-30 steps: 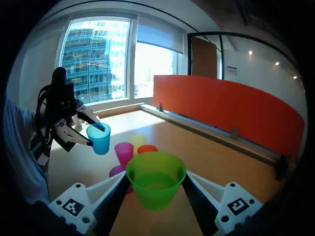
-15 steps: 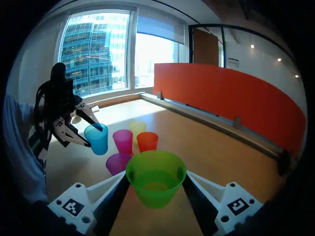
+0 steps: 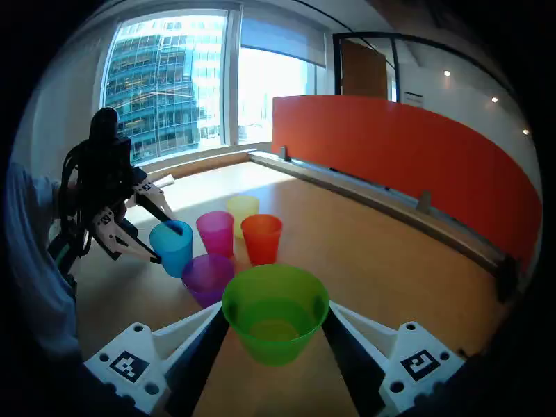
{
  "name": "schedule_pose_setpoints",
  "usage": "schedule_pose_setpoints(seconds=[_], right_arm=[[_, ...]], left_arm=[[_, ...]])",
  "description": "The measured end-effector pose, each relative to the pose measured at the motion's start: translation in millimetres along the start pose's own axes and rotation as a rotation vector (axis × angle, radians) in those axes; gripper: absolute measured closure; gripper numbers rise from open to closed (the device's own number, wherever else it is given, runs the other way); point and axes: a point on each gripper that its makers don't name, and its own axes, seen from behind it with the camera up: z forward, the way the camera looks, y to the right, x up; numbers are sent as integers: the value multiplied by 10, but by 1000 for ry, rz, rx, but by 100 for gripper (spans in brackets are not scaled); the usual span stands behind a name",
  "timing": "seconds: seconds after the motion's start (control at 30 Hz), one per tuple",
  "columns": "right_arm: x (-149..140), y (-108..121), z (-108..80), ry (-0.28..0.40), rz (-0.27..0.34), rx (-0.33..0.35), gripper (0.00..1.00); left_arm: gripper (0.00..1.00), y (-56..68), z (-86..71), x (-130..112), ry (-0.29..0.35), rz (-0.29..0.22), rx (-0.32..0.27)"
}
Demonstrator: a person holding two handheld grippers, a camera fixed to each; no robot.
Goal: Pour water
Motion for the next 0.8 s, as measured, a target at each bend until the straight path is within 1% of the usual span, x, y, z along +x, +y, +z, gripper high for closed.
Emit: schedule_pose_setpoints(seconds=[0.17, 0.4, 0.8], right_arm=[[-70, -14, 44, -13, 1, 1, 10], [-137, -9, 95, -23, 5, -2, 10], [-205, 1, 135, -35, 3, -9, 10]], left_arm=[[15, -3, 37, -62, -7, -7, -4], [15, -21, 45, -114, -10, -11, -5], [15, -32, 74, -208, -20, -8, -2]])
